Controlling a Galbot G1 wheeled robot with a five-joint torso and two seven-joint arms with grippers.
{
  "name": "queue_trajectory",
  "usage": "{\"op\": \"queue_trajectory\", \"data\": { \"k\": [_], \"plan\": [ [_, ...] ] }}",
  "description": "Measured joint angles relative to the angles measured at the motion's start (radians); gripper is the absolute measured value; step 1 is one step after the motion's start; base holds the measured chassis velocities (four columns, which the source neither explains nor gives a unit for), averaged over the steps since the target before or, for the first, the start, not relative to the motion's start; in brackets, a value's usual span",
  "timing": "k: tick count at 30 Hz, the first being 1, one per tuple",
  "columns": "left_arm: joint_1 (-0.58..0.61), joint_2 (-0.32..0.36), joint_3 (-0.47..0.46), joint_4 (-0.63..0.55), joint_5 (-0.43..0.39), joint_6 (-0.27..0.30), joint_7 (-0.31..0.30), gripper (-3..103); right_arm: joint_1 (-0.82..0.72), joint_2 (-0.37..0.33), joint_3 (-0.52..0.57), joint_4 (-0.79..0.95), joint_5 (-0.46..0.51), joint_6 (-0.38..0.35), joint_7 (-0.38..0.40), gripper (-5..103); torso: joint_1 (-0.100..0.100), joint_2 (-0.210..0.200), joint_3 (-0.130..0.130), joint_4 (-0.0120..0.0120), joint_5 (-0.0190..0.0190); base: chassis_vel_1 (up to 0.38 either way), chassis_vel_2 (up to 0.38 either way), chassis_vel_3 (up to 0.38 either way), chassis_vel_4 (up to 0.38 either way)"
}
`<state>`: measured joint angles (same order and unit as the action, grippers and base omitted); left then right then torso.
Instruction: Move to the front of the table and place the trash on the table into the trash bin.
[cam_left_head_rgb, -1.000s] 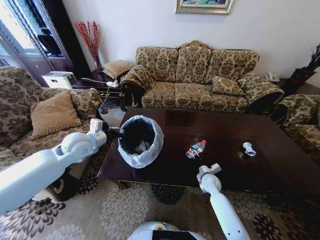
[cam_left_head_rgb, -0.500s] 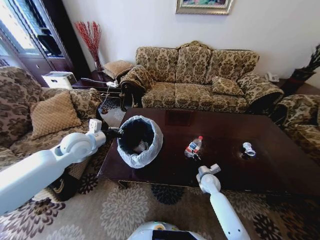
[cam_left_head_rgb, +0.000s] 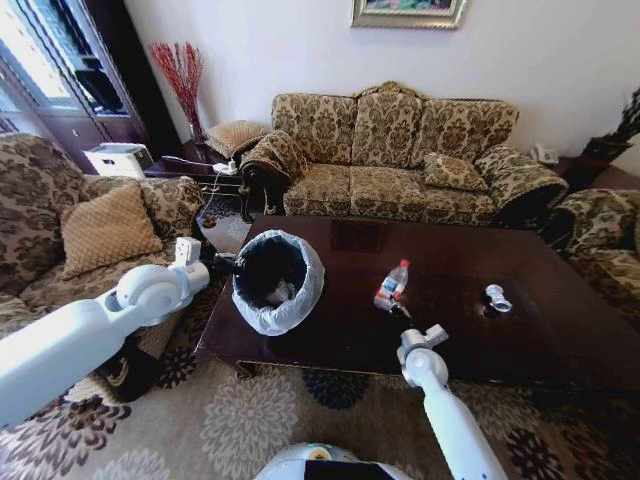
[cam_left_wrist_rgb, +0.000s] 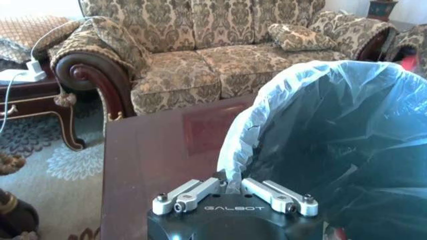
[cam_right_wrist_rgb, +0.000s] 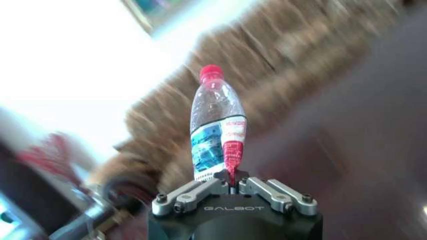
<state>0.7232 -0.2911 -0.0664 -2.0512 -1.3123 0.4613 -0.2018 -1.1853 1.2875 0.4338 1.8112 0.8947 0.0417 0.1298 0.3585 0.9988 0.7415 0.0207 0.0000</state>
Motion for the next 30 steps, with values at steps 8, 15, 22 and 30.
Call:
{"op": "queue_trajectory", "data": {
  "k": [8, 15, 22, 30],
  "plan": [
    [0.003, 0.015, 0.005, -0.002, -0.034, 0.0, -0.018, 0, 0.022, -0.046, -0.158, 0.335, -0.17, 0.05, 0.0, 0, 0.0, 0.0, 0.0, 0.0001, -0.0001, 0.0, 0.0, 0.0, 0.0],
    [0.018, 0.026, 0.001, -0.017, -0.035, 0.0, -0.017, 0, 0.156, -0.094, -0.412, 0.429, -0.201, 0.035, -0.001, 0, 0.0, 0.0, 0.0, 0.0002, -0.0002, 0.0, 0.0, 0.0, 0.0],
    [0.028, 0.054, -0.006, -0.04, -0.041, 0.001, -0.019, 0, 0.196, -0.091, -0.59, 0.342, -0.316, 0.061, 0.0, 0, 0.0, 0.0, 0.0, -0.0001, 0.0, 0.0, 0.0, 0.0, 0.0],
    [0.026, 0.09, -0.012, -0.052, -0.054, 0.004, -0.016, 0, 0.192, -0.068, -0.652, 0.252, -0.451, 0.123, 0.0, -2, 0.0, 0.0, 0.0, 0.0, 0.0, 0.0, 0.0, 0.0, 0.0]
  ]
}}
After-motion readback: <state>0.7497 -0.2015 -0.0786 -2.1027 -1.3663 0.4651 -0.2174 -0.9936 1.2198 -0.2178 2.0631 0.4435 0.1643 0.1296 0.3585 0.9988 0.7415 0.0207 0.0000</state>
